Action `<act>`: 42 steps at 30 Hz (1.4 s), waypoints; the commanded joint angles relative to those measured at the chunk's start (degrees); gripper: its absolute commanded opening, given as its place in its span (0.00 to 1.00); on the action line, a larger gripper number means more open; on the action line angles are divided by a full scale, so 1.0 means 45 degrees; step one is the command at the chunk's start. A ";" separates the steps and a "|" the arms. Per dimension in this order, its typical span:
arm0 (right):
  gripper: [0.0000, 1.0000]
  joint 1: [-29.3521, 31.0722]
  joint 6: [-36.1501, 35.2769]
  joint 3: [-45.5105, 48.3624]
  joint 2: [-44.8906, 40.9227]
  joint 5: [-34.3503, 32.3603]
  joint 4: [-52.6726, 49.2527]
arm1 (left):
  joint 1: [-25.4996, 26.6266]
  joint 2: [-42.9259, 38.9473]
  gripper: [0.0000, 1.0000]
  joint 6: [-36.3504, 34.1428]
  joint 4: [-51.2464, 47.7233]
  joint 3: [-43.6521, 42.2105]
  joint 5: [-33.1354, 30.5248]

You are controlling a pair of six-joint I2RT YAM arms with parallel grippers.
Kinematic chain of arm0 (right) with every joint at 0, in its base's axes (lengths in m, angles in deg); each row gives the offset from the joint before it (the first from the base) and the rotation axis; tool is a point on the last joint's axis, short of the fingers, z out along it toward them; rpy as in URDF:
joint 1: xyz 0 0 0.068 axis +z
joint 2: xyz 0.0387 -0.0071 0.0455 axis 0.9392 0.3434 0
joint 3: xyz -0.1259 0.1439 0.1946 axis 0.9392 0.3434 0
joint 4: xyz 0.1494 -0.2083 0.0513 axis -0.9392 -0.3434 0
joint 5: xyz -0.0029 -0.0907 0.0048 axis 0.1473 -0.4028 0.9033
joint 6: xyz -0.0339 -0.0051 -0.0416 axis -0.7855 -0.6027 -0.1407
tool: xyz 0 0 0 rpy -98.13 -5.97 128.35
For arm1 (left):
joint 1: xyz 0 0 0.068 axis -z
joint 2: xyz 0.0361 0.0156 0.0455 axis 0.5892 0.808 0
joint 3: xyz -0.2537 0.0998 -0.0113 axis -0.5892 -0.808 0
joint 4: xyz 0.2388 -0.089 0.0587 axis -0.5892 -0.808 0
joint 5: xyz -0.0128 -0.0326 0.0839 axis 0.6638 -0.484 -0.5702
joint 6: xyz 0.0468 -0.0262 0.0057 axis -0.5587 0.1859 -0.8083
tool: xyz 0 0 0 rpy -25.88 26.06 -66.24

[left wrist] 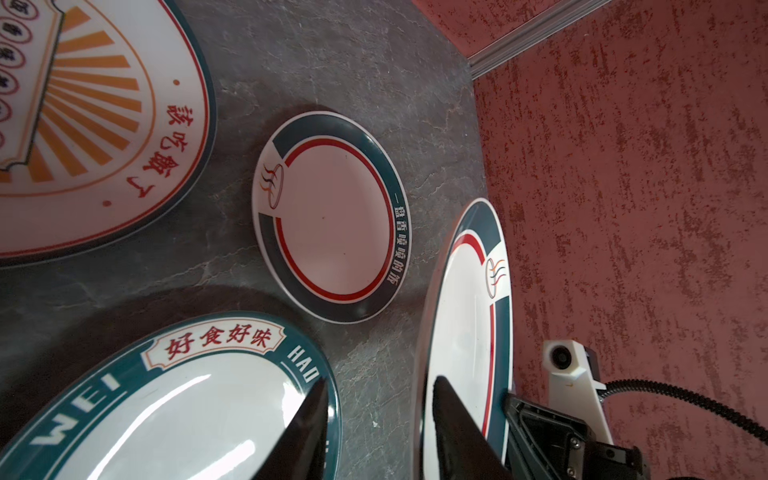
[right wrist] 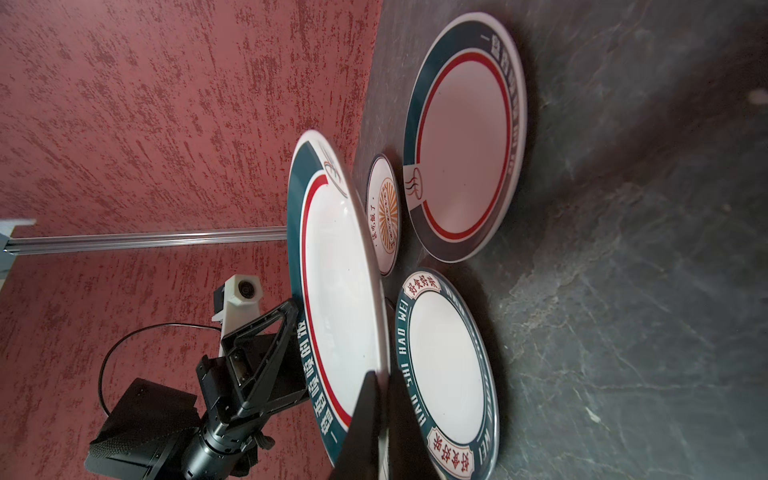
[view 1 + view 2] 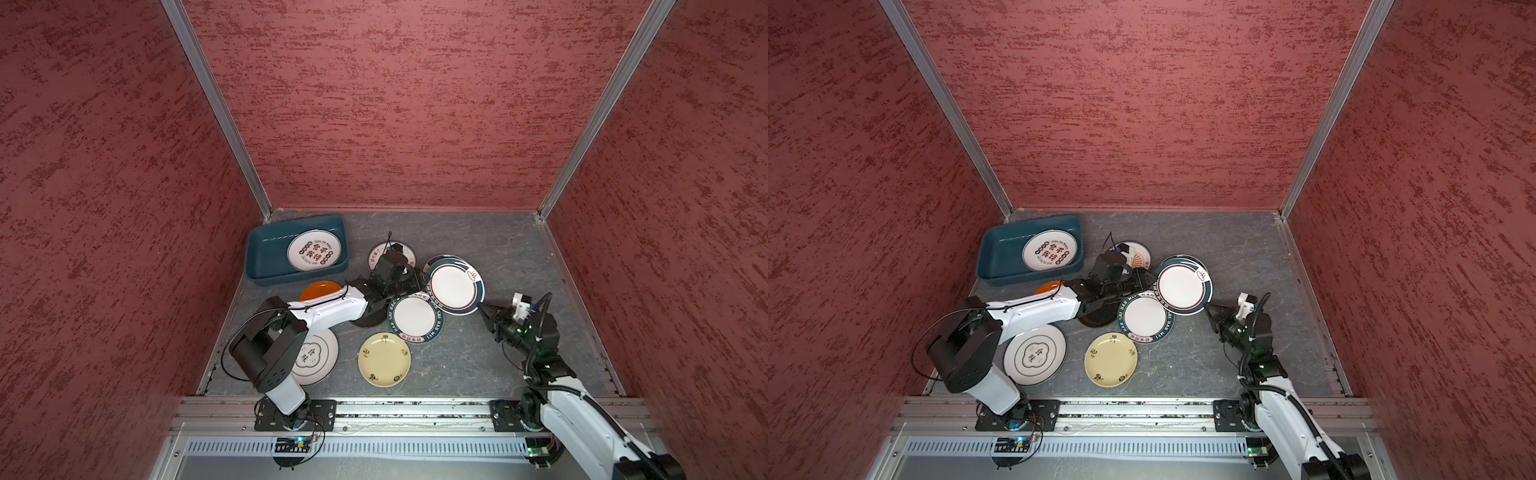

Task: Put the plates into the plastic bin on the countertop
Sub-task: 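Grasp the upright green-rimmed plate's edge with the left gripper, then carry the green-rimmed plate to the teal bin with the left gripper while right gripper withdraws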

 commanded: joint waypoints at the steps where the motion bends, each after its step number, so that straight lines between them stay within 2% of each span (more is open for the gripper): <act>1: 0.00 0.0054 0.0243 -0.0432 0.0022 0.0334 0.1342 | 0.0150 0.0289 0.37 -0.0062 0.0361 0.0377 0.0196; 6: 0.00 0.0035 -0.0175 -0.0663 0.0304 0.0648 0.1405 | 0.0154 0.0500 0.35 -0.0043 0.0136 0.0565 0.0292; 10: 0.00 0.0128 -0.0516 -0.1056 0.0532 0.0957 0.1218 | 0.0145 0.0504 0.19 -0.0110 -0.0160 0.0593 0.0218; 14: 0.00 0.0162 -0.1021 -0.1326 0.0542 0.1010 0.0964 | 0.0098 0.0408 0.17 -0.0191 -0.0451 0.0631 0.0073; 15: 0.01 0.0177 -0.1205 -0.1429 0.0586 0.1096 0.0815 | 0.0097 0.0370 0.14 -0.0197 -0.0511 0.0630 0.0031; 17: 0.30 0.0159 -0.1542 -0.1661 0.0751 0.1374 0.0585 | 0.0071 0.0294 0.05 -0.0247 -0.0678 0.0638 -0.0124; 18: 0.38 0.0172 -0.1667 -0.1704 0.0835 0.1509 0.0588 | 0.0050 0.0274 0.01 -0.0278 -0.0749 0.0651 -0.0189; 22: 0.66 0.0154 -0.2002 -0.1861 0.0945 0.1757 0.0391 | -0.0166 0.0029 0.00 -0.0570 -0.1190 0.0809 -0.0228; 23: 0.76 0.0172 -0.2236 -0.2069 0.0909 0.1586 -0.0302 | -0.0249 -0.0116 0.00 -0.0724 -0.1359 0.0879 -0.0215; 26: 0.95 0.0175 -0.3375 -0.2888 0.0692 0.1273 -0.2219 | -0.0547 -0.0725 0.00 -0.1077 -0.1762 0.0739 -0.0719; 28: 0.99 0.0188 -0.3842 -0.3259 0.0546 0.1175 -0.2901 | -0.0857 -0.1159 0.00 -0.1173 -0.1825 0.0463 -0.0915; 35: 0.99 0.0192 -0.4151 -0.3406 0.0211 0.1058 -0.2986 | -0.2384 -0.2275 0.00 -0.1580 -0.2531 -0.0004 -0.1190; 39: 0.99 0.0192 -0.4199 -0.3197 0.0221 0.1158 -0.2917 | -0.3595 -0.3083 0.00 -0.2023 -0.2917 -0.0090 -0.1541; 42: 0.99 0.0191 -0.4326 -0.3201 0.0196 0.1179 -0.3176 | -0.4990 -0.3716 0.00 -0.1973 -0.3246 -0.0150 -0.1342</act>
